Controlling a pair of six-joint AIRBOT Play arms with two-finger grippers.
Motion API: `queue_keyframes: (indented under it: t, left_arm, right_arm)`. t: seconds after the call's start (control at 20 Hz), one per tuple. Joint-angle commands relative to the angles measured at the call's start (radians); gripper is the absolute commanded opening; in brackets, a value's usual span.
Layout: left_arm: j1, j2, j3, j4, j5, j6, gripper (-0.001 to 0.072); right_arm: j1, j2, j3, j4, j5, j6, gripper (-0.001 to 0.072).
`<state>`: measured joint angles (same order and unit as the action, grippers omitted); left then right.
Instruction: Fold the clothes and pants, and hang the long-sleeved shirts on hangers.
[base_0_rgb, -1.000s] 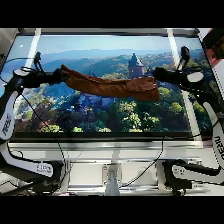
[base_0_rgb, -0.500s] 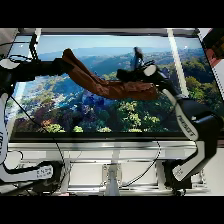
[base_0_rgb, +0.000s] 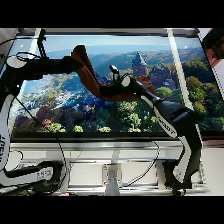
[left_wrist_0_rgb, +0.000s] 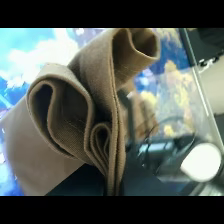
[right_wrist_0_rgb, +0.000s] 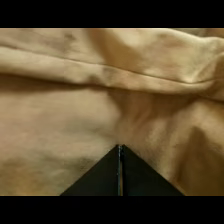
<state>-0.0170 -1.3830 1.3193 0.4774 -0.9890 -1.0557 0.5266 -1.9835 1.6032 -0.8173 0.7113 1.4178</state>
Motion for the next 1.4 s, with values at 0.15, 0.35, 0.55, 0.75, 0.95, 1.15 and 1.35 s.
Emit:
queue_keyframes:
  t: [0.15,0.35,0.55,0.75,0.95,1.15,1.35]
  left_arm:
    - [-0.089,0.0,0.0,0.001,0.141,0.001,0.0021]
    - [-0.162,-0.038,0.0,0.0,0.15,0.001,0.0021]
    - [-0.302,-0.119,0.0,-0.065,0.334,0.002,0.0021]
    - [-0.489,-0.161,0.0,-0.229,0.62,0.148,0.0021]
    - [-0.654,-0.22,0.0,-0.229,0.863,0.155,0.0021]
    - [-0.752,-0.315,0.051,-0.229,0.9,0.113,0.0021]
    - [-0.787,-0.446,0.167,-0.229,0.901,0.112,0.0032]
  right_arm:
    - [0.019,-0.008,0.009,-0.026,-0.043,0.007,0.0015]
    - [-0.117,0.052,0.009,-0.031,0.084,0.019,0.0014]
    - [-0.299,0.182,0.009,-0.082,0.19,0.04,0.0015]
    - [-0.462,0.341,0.009,-0.207,0.245,0.04,0.0016]
    - [-0.581,0.438,0.009,-0.259,0.294,0.04,0.0016]
    - [-0.631,0.449,0.006,-0.267,0.356,0.04,0.0016]
    - [-0.632,0.448,0.006,-0.288,0.371,0.04,0.0017]
